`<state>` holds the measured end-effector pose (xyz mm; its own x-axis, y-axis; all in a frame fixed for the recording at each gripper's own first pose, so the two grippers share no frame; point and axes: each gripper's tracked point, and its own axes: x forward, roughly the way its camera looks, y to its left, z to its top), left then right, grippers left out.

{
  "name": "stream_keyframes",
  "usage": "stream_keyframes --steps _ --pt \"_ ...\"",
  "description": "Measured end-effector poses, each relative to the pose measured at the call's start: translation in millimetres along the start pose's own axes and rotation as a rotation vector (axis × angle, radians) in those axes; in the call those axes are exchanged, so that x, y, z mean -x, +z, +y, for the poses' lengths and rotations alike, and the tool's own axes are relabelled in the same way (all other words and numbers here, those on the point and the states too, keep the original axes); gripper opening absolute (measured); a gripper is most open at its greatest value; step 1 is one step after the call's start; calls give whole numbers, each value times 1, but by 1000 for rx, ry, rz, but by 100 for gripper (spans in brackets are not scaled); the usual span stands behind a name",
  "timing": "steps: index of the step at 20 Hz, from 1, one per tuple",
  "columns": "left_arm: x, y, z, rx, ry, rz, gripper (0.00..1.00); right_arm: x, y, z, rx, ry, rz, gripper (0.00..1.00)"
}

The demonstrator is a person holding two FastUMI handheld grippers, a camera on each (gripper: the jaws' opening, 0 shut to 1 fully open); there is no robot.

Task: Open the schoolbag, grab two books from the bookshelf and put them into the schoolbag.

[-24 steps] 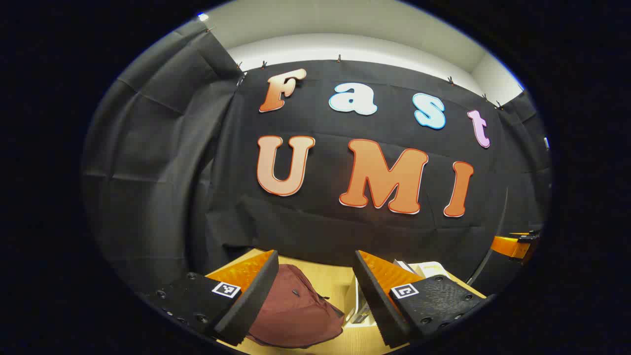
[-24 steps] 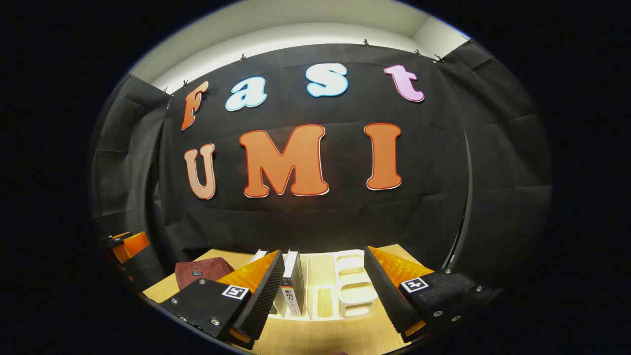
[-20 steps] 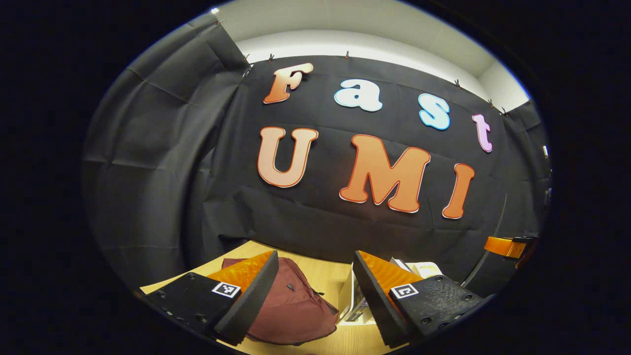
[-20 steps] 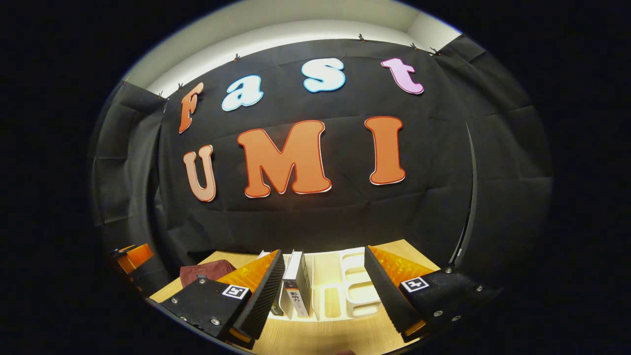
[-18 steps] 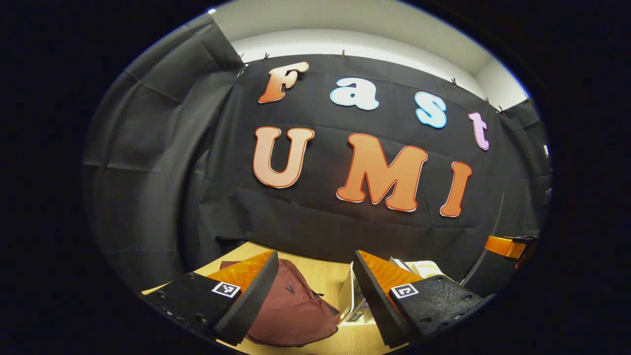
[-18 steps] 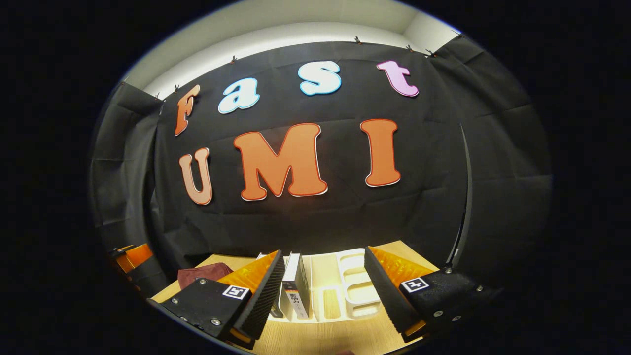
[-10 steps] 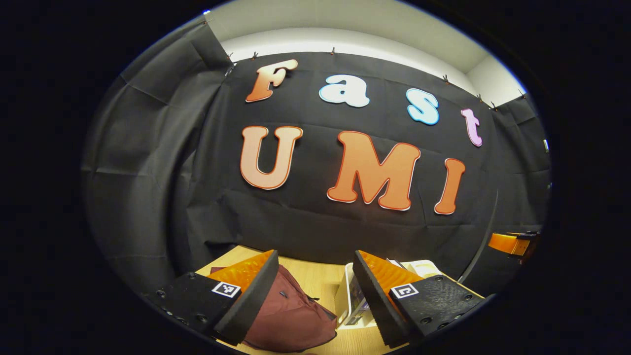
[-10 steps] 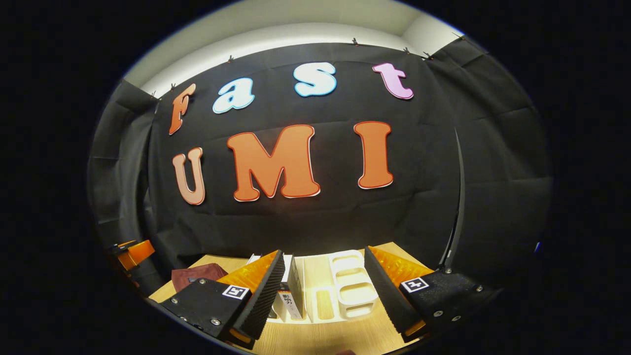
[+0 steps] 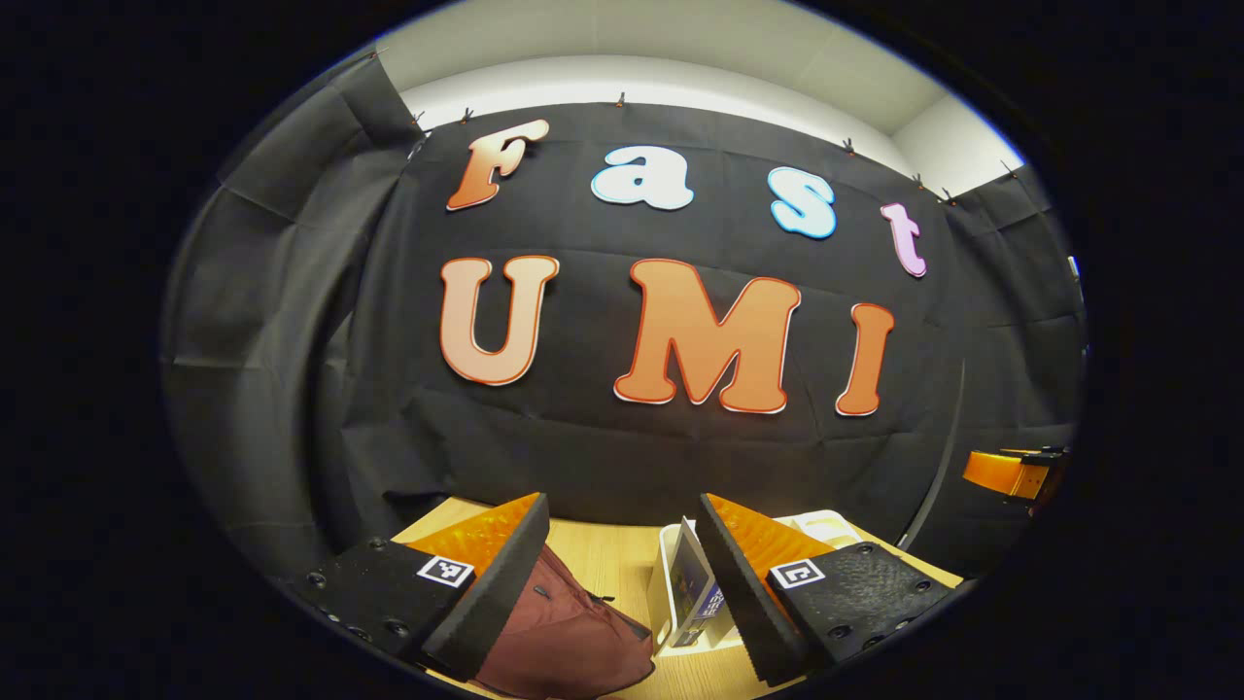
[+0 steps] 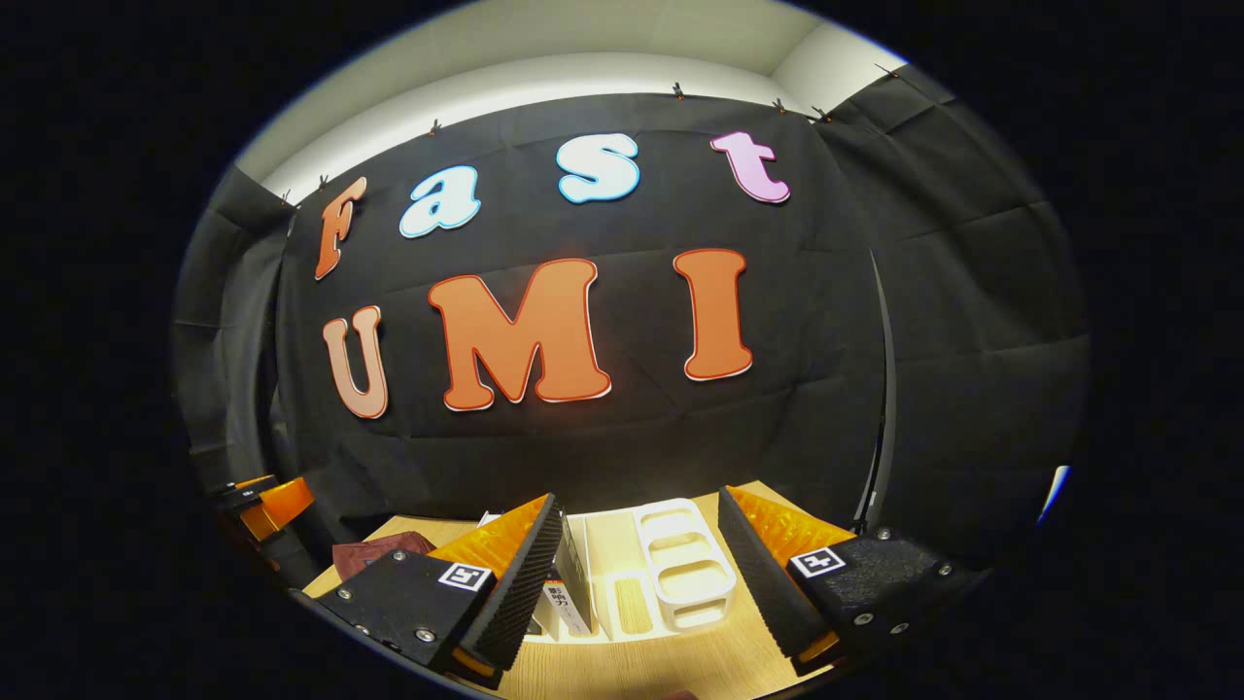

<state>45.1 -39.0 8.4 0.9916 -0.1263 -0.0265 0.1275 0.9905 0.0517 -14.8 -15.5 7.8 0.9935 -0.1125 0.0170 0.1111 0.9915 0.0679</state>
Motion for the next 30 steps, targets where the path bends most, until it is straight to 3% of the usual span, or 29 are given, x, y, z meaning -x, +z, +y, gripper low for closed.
stream_keyframes --steps 3,6,7,8,9,11,12,13,20,24,30 --pt "17 11 1 34 6 -63 95 1 8 -10 54 -26 -31 96" --pt "28 10 31 30 67 -60 94 -1 3 5 42 9 -9 96" --pt "31 12 41 28 84 -60 95 -3 1 10 32 19 -1 100" --pt "34 10 51 24 106 -58 95 -3 -3 14 24 28 6 96" --pt "36 13 61 20 134 -61 94 -4 -5 18 19 36 14 100" --pt "40 17 78 15 192 -75 94 -5 -7 25 23 51 17 96" --pt "41 17 80 8 203 -77 94 -4 -8 26 34 54 15 100" --pt "42 15 80 -1 204 -76 94 -3 -7 25 46 51 8 96" --pt "33 -2 71 -51 178 -43 94 -2 -15 11 52 7 29 96" --pt "37 -31 70 -161 183 5 94 1 -25 6 85 -1 55 96" --pt "45 -103 56 -413 123 140 95 6 -47 -4 116 -30 105 96"
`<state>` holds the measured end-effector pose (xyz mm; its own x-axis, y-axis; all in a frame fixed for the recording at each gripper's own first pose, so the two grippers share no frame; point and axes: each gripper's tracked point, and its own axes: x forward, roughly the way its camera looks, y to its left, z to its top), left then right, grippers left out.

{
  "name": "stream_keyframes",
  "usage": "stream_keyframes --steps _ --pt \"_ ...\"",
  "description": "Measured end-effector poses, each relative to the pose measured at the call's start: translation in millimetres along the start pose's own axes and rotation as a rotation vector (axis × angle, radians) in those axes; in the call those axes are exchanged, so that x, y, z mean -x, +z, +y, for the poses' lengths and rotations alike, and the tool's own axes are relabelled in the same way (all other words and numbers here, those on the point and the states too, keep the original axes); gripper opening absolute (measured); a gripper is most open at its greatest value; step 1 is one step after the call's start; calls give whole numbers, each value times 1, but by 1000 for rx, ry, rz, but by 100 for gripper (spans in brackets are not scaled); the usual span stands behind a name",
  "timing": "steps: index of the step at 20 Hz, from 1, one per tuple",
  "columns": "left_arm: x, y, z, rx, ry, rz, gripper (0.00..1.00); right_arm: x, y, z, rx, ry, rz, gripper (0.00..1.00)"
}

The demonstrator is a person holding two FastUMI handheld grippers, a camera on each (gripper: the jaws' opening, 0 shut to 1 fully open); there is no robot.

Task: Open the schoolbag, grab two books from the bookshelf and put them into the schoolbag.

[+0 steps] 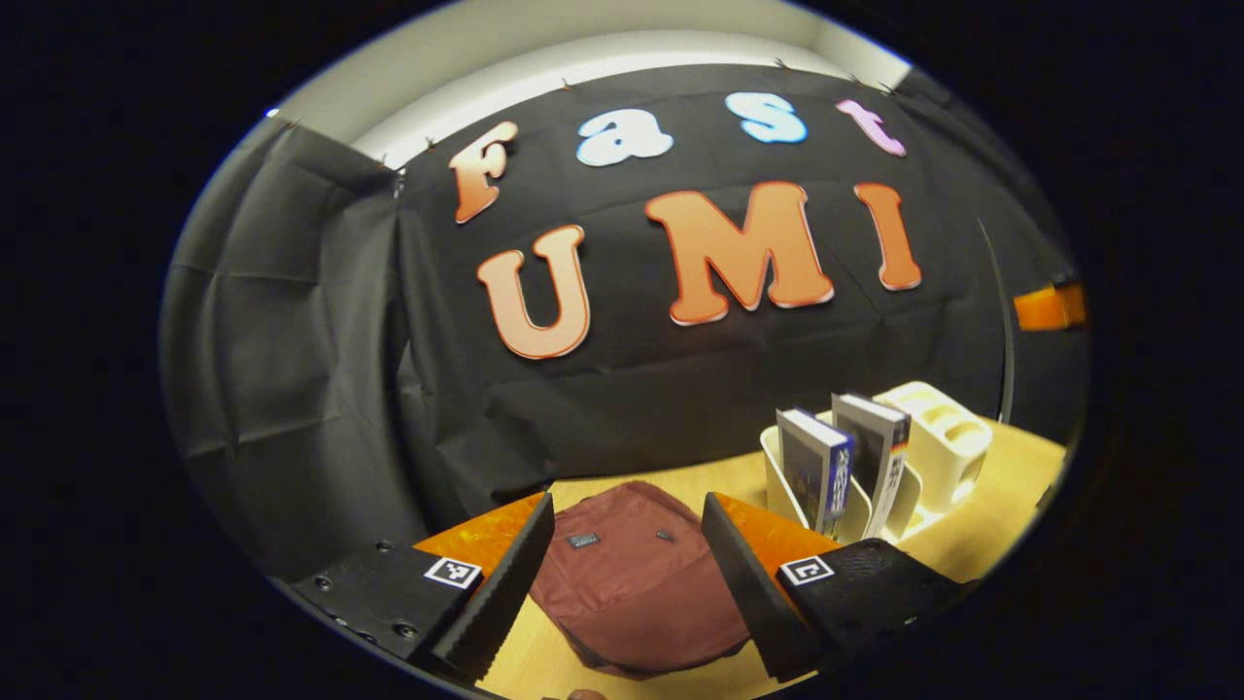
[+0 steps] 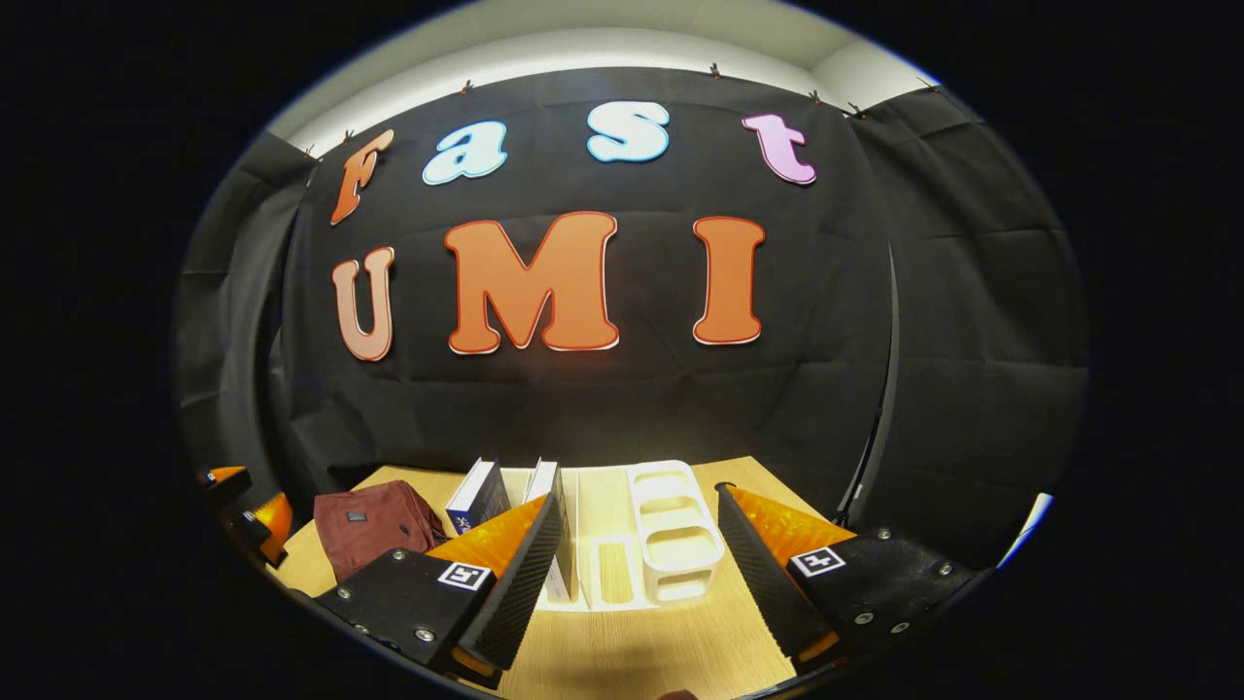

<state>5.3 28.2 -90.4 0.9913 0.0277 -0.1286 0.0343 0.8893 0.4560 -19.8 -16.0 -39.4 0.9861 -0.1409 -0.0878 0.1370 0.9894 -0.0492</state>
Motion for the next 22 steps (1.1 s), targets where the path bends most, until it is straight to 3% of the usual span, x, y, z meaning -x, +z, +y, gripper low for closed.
stream_keyframes --steps 7,10,16,22 --pt "9 -89 -68 -203 -153 169 96 4 -32 -31 14 -71 73 96" --pt "5 -113 -98 -295 -205 190 96 9 -48 -47 26 -112 108 96" --pt "-17 -173 -135 -431 -315 386 98 20 -78 -84 26 -189 189 96" --pt "-45 -192 -139 -532 -306 406 98 19 -95 -96 18 -216 231 96"
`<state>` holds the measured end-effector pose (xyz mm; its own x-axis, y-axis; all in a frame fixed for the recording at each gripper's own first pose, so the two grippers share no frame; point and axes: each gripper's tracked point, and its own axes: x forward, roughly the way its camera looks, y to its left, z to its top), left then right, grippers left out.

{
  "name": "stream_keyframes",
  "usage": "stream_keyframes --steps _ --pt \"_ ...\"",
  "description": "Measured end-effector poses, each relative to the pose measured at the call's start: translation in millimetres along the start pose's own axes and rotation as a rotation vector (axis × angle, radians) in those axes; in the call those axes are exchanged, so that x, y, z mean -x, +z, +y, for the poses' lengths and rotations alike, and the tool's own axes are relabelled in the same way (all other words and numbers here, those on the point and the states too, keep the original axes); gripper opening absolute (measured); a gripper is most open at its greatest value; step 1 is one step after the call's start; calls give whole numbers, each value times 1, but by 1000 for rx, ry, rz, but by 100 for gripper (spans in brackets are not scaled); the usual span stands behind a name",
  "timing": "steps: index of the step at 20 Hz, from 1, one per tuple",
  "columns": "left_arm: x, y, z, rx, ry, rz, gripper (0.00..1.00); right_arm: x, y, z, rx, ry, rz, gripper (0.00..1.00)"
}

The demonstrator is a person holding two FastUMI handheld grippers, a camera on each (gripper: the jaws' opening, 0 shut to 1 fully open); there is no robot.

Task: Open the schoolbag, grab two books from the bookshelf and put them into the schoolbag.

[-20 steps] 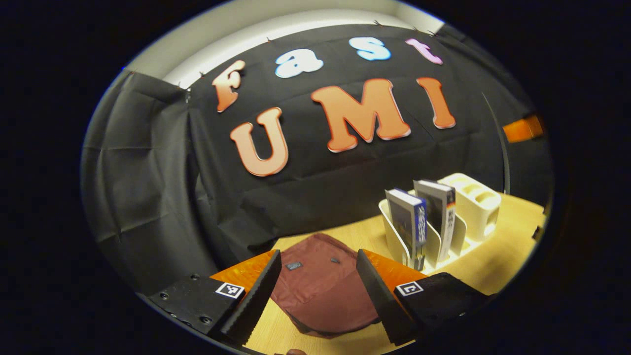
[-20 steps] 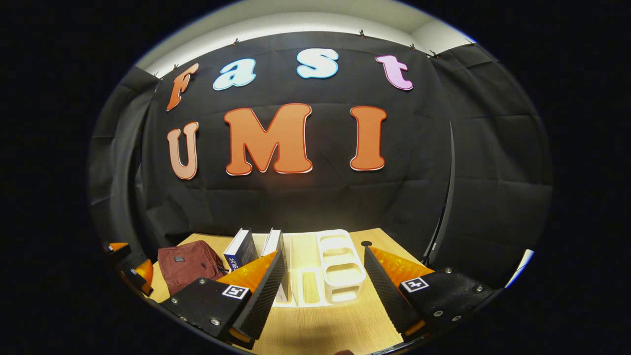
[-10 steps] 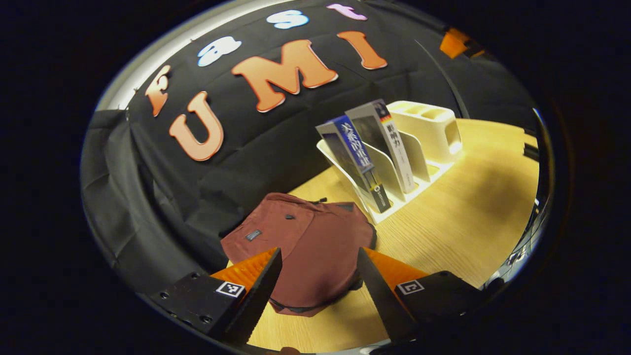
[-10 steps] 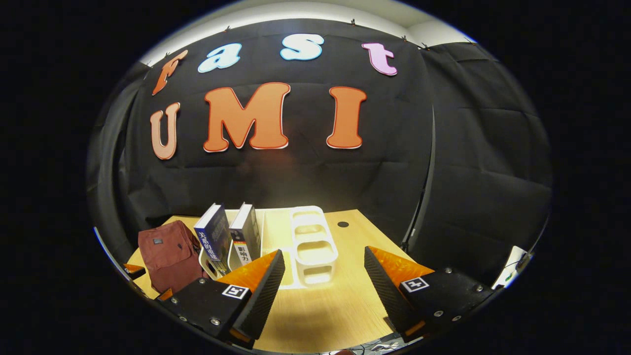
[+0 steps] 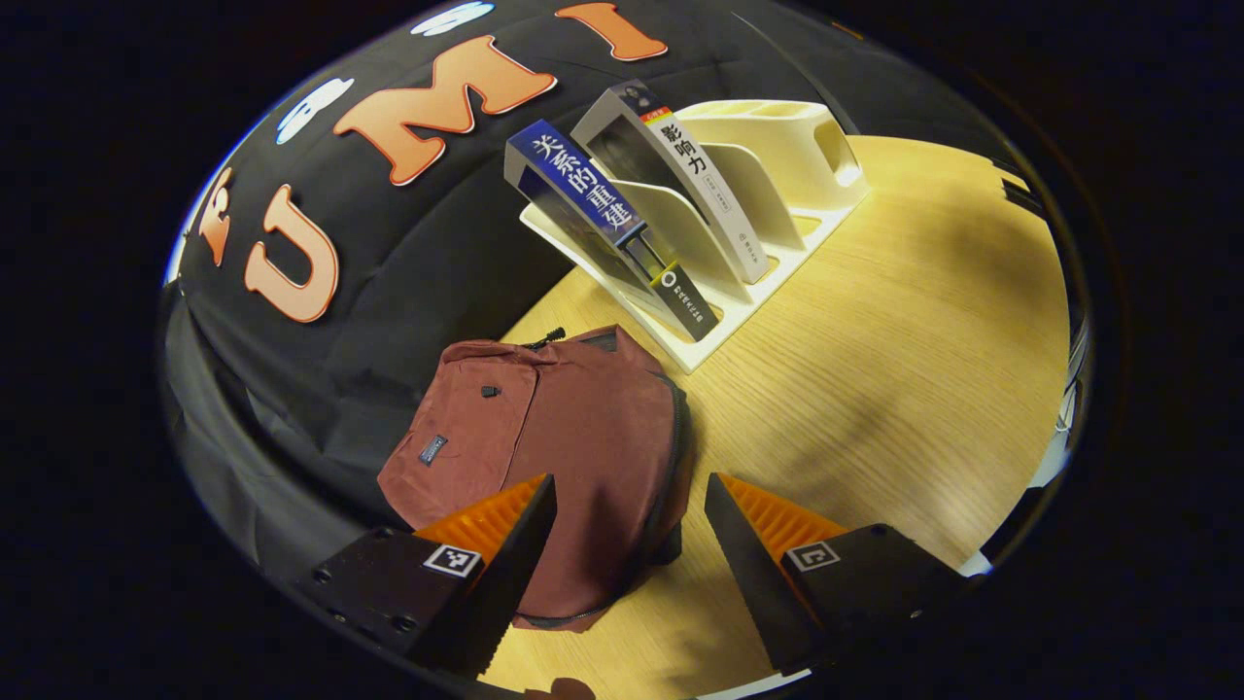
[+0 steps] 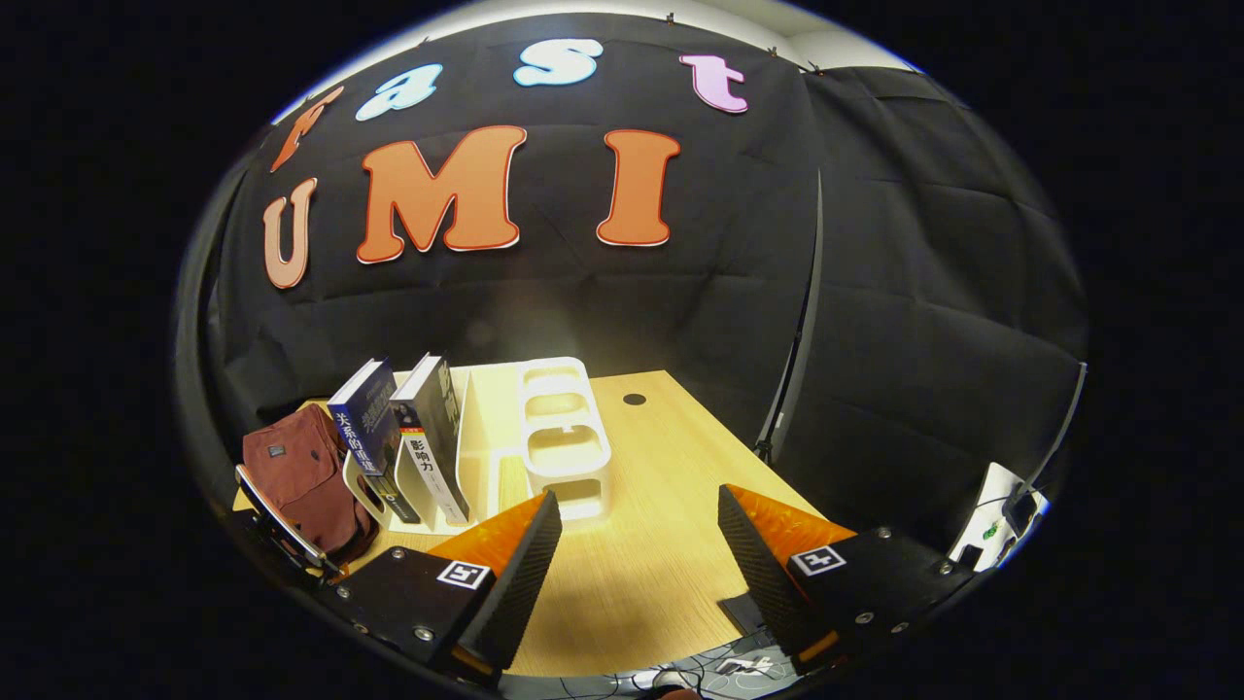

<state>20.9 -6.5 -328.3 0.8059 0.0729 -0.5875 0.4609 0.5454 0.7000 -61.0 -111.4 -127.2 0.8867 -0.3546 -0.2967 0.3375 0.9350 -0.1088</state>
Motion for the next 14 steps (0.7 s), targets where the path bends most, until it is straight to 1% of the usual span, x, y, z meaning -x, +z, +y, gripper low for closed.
stream_keyframes --steps 5,7,9,14 --pt "-19 -14 9 -19 16 40 98 -8 -8 15 -43 28 34 96" --pt "-21 -15 10 -5 8 44 98 -11 -12 20 -43 35 47 96" --pt "-19 -12 13 6 1 47 98 -14 -12 25 -40 44 55 96" --pt "-9 -3 39 20 3 26 98 -22 -8 38 -41 59 50 96"
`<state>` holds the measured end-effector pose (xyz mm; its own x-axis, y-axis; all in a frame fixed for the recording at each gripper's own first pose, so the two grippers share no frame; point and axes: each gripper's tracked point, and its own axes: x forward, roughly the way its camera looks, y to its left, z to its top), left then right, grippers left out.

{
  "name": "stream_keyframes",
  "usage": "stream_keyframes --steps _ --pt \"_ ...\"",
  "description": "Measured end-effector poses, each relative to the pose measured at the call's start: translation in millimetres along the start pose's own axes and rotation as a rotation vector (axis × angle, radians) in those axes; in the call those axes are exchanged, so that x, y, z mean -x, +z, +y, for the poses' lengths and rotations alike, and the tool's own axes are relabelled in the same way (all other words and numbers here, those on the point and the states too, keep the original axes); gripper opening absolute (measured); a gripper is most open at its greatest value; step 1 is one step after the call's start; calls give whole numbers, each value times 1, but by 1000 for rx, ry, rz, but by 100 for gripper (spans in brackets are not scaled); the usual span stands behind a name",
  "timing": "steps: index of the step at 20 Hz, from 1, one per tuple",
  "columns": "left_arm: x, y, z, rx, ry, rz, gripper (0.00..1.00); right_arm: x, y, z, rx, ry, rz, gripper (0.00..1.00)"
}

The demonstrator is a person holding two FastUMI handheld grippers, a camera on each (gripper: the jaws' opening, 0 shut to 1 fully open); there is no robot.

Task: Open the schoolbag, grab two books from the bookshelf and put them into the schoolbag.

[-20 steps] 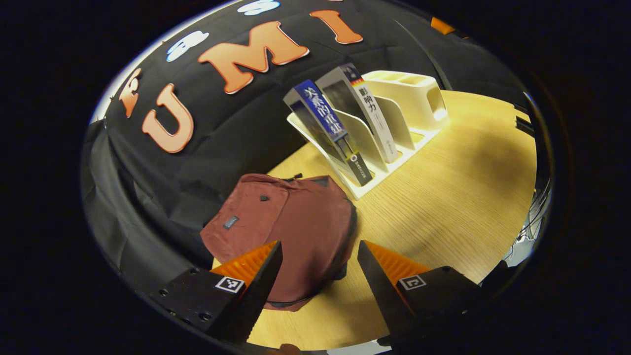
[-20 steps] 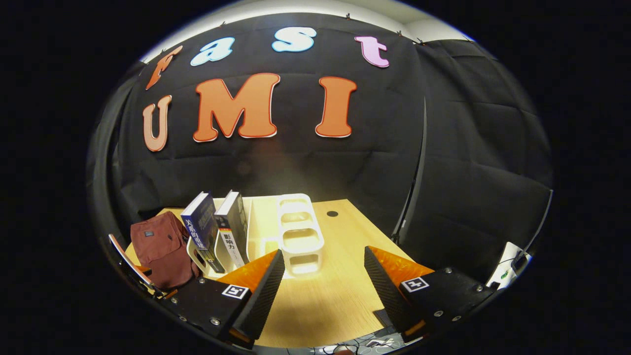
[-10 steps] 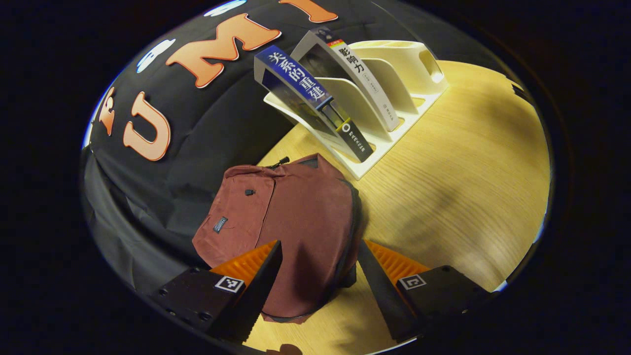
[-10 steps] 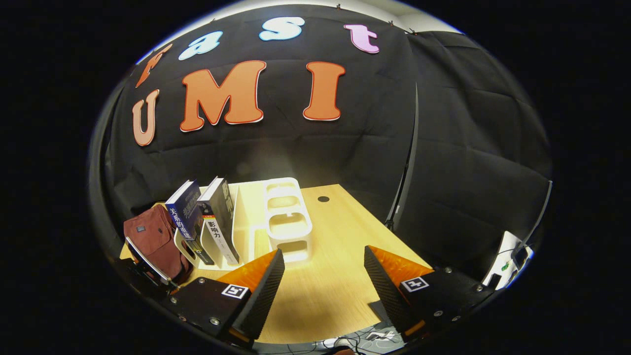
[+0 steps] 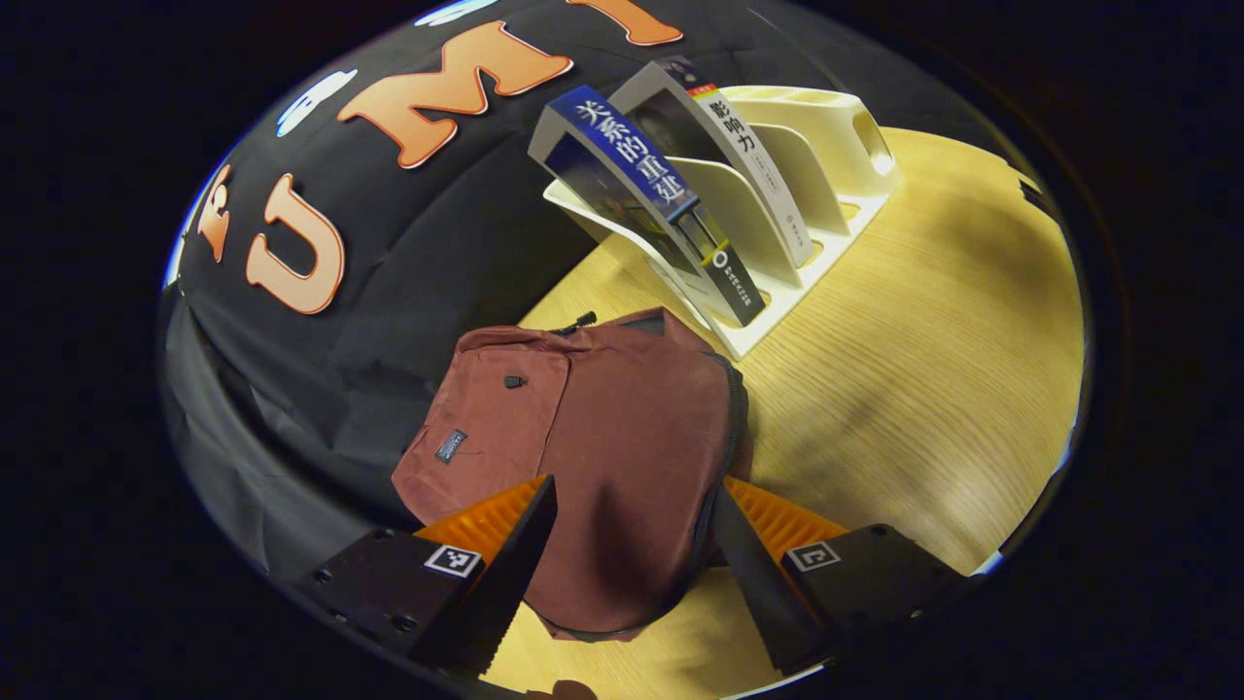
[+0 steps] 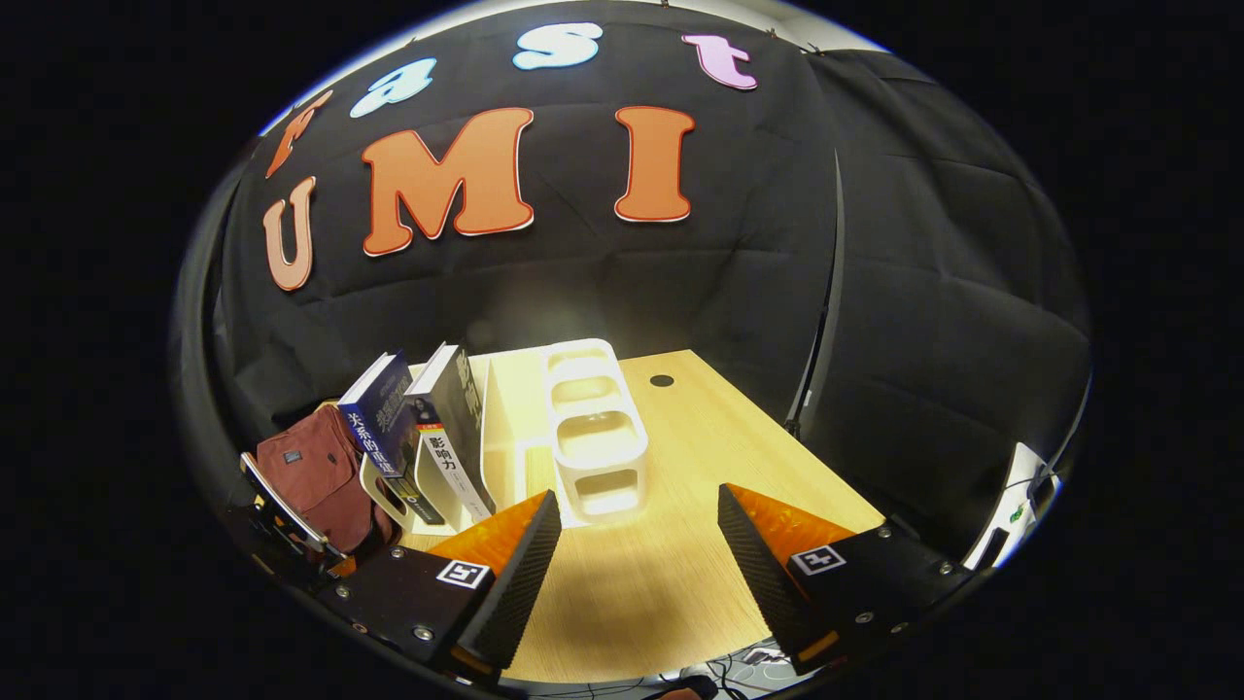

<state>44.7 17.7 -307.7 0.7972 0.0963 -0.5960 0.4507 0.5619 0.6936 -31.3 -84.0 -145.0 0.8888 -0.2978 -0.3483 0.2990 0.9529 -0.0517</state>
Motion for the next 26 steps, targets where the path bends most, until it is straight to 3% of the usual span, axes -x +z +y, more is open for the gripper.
stream_keyframes --steps 4,7,8,9,11,16,21,24,26 --pt "-4 -10 -5 54 -74 59 96 -4 9 11 15 18 -20 97" --pt "-4 -7 -12 78 -120 75 39 -7 16 12 15 16 -32 97" --pt "-4 -10 -18 75 -144 102 50 -8 16 12 10 18 -31 97" --pt "-3 -12 -20 74 -154 130 18 -8 17 12 3 19 -29 97" --pt "-7 -13 -20 94 -157 155 7 -8 19 10 -21 21 -28 97" --pt "-3 -13 -17 137 -202 244 4 -1 28 19 -137 89 -16 97" --pt "15 10 11 171 -261 215 1 9 23 45 -58 181 36 97" --pt "27 26 41 187 -247 180 1 14 23 63 -79 236 55 97" --pt "32 39 71 211 -187 144 1 13 25 70 -65 251 58 97"
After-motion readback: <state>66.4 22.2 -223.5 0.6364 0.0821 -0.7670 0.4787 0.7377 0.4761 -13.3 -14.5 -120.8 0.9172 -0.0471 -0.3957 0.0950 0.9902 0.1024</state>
